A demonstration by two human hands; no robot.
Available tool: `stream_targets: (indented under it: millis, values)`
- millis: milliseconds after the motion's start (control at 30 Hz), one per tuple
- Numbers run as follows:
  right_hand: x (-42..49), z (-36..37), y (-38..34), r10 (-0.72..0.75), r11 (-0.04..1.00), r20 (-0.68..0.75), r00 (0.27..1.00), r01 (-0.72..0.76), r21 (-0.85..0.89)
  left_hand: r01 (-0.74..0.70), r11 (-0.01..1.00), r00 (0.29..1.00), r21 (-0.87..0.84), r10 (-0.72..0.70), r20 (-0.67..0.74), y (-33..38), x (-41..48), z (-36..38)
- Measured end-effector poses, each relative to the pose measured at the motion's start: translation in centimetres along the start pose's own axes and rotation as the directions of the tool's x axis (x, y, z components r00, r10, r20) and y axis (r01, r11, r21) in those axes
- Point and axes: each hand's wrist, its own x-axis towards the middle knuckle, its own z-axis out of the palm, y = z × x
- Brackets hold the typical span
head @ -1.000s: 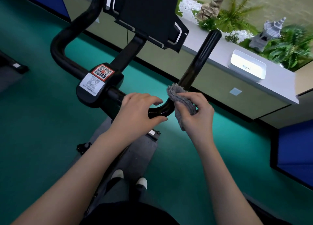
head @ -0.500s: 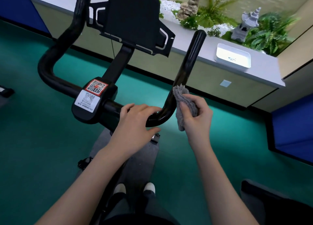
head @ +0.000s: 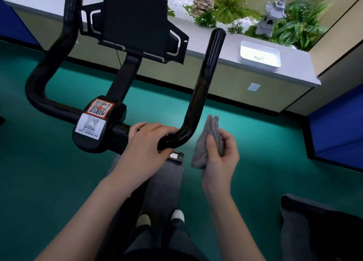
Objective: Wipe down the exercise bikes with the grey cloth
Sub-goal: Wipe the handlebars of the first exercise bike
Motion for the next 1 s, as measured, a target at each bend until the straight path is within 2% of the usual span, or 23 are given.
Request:
stream_targets:
  millis: [67, 200, 400, 667, 800, 867, 933, 1000]
  values:
    - [1.6, 0.6, 0.1, 0.116, 0.99, -0.024, 0.993, -0.114, 0.079, 0.001, 1.0, 1.0, -0.008, -0.001, 0.005, 0.0, -0.1, -0.1]
    - [2.6, 2.5, 0.5, 0.261, 0.958, 0.039, 0.965, -0.263, 0.117, 0.0, 1.0, 1.0, -0.006, 0.0, 0.009, -0.1, -0.1, -0.1]
    - [1.2, 1.7, 0.8, 0.239, 0.96, 0.141, 0.961, -0.256, 0.113, -0.013, 1.0, 1.0, -0.007, 0.013, -0.001, -0.2, 0.0, 0.1]
    - [-2.0, 0.6, 2.2, 0.254, 0.966, 0.249, 0.935, -0.258, -0.014, -0.034, 0.999, 0.999, -0.003, 0.034, 0.003, -0.4, 0.0, 0.1]
    - [-1.7, -1.4, 0.7, 0.145, 0.988, 0.178, 0.973, -0.134, -0.074, -0.035, 0.999, 0.999, -0.014, 0.035, -0.012, -0.8, 0.0, 0.0]
    - [-0.2, -1.7, -1.5, -0.007, 0.986, 0.158, 0.987, 0.034, -0.165, -0.031, 0.999, 0.999, -0.014, 0.031, -0.022, -1.0, 0.0, -0.2]
    - [1.9, -0.6, -4.0, -0.175, 0.914, 0.251, 0.952, 0.252, -0.319, -0.024, 1.0, 0.999, -0.008, 0.024, -0.024, -1.3, 0.1, -0.5]
    - [3.9, 1.6, -6.1, -0.241, 0.806, 0.411, 0.879, 0.418, -0.42, -0.017, 1.0, 1.0, 0.002, 0.017, -0.022, -1.5, 0.1, -0.9]
